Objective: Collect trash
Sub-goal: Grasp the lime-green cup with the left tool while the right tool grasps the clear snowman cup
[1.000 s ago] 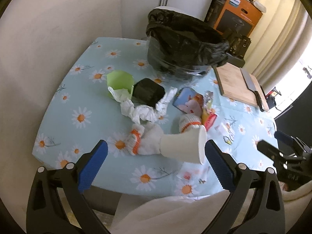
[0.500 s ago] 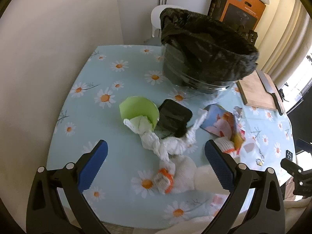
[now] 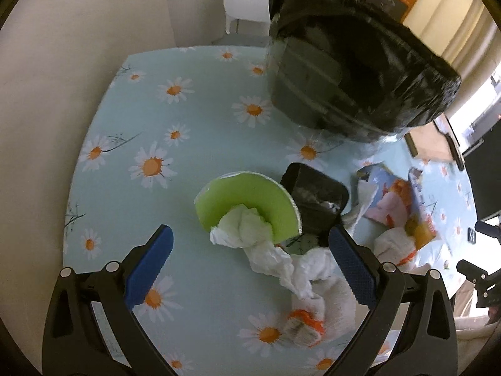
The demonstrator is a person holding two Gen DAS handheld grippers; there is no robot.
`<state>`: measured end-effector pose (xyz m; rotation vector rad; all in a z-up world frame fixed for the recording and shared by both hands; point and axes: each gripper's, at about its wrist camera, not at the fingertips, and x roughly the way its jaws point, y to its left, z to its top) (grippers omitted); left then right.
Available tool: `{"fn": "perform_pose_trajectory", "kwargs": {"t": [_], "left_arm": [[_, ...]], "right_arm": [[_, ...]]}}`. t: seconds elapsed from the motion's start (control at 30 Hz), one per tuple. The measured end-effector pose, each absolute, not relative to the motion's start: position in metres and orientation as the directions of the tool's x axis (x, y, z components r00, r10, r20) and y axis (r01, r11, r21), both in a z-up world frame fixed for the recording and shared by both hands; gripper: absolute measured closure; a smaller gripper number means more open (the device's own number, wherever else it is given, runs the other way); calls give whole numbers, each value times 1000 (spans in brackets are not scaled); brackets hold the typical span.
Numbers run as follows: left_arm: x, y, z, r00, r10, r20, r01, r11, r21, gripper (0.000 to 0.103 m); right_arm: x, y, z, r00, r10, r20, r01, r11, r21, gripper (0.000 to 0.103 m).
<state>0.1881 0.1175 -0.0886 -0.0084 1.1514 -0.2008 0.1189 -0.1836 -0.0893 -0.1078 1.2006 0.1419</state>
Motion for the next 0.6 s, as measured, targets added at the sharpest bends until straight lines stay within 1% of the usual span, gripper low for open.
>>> {"fn": "perform_pose_trajectory", "kwargs": {"t": [0.33,0.4,0.43,0.47,0.5,0.53,0.57,0.6], "left_arm": [[211,115,-113,352,-210,-912,231,964,-132,6],[215,115,-118,340,-230,-912,245,958,-150,8],[218,115,-120,339,-240,-910,254,954,-157,11],[220,115,-122,332,-246,-911,261,952,-162,15],[222,114,-123,323,-255,-912,267,948,-170,18],[223,114,-124,318,-262,-911,272,946,-177,24],[225,114,-126,314,-269,-911,281,942,-182,27],[225,114,-126,313,-277,-908,288,939,-187,28]], "right_arm": [[131,-184,-123,304,70,-950,-202,979,8,8],[132,-184,-128,295,82,-952,-207,978,20,9],[133,-184,-131,292,95,-952,-220,975,30,12],[134,-183,-134,288,108,-952,-232,972,40,18],[135,-182,-137,278,120,-953,-247,968,50,25],[136,-181,-140,269,129,-955,-255,965,58,35],[137,-180,-144,260,136,-956,-260,963,67,34],[137,-181,-145,255,150,-955,-263,962,81,35]]}}
